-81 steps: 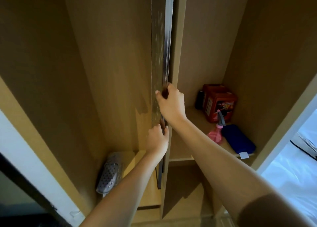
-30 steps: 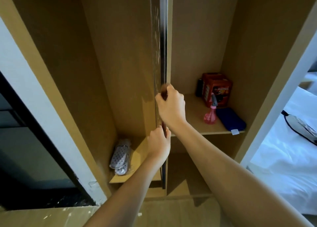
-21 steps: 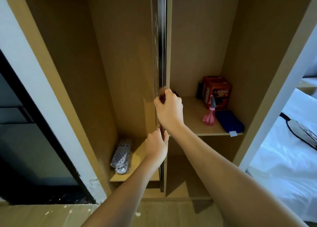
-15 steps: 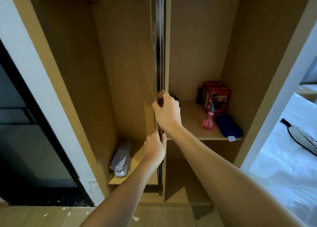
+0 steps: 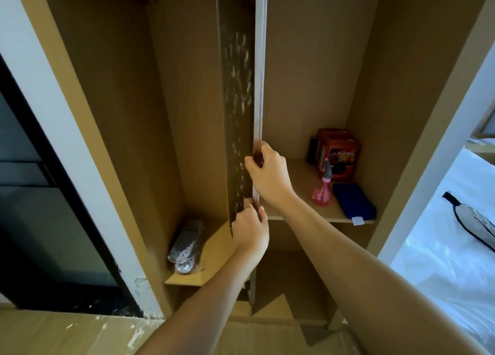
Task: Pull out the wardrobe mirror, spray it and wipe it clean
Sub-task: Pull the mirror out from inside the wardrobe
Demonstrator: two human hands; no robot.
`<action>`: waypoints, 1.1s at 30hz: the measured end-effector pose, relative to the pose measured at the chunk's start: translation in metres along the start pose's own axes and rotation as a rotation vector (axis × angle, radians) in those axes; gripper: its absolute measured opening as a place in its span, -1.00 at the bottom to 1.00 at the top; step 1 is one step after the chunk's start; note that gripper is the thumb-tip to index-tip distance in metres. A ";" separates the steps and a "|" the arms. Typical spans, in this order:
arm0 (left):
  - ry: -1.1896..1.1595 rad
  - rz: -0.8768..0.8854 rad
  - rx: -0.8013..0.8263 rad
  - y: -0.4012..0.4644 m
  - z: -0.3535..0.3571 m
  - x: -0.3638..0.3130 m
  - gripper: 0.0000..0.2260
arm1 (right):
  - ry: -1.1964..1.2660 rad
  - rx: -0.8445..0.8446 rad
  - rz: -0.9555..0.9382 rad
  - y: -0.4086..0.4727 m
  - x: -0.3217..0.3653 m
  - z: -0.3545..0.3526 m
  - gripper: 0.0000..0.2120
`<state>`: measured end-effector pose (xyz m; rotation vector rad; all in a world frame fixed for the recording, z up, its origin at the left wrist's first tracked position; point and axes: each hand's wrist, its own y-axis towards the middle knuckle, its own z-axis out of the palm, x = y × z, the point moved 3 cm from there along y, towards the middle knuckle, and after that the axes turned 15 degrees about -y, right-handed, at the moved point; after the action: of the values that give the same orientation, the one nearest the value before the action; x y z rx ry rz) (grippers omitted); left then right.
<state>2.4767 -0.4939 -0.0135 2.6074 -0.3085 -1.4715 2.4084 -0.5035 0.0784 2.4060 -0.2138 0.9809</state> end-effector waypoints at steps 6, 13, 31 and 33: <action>-0.065 -0.040 0.052 -0.009 0.024 -0.011 -0.50 | 0.042 0.021 -0.020 0.006 -0.024 -0.019 -0.71; -0.060 -0.051 0.012 -0.009 0.046 -0.001 -0.45 | 0.062 -0.041 -0.075 0.010 -0.047 -0.038 -0.76; 0.495 0.700 0.058 0.046 0.076 0.000 -0.12 | 0.011 -0.203 -0.032 0.032 -0.087 -0.061 -0.73; 0.507 0.744 0.047 0.053 0.080 0.001 -0.07 | -0.013 -0.225 -0.024 0.036 -0.091 -0.062 -0.72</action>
<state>2.4025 -0.5471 -0.0446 2.3595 -1.0892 -0.5515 2.2927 -0.5060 0.0675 2.2056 -0.2842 0.8807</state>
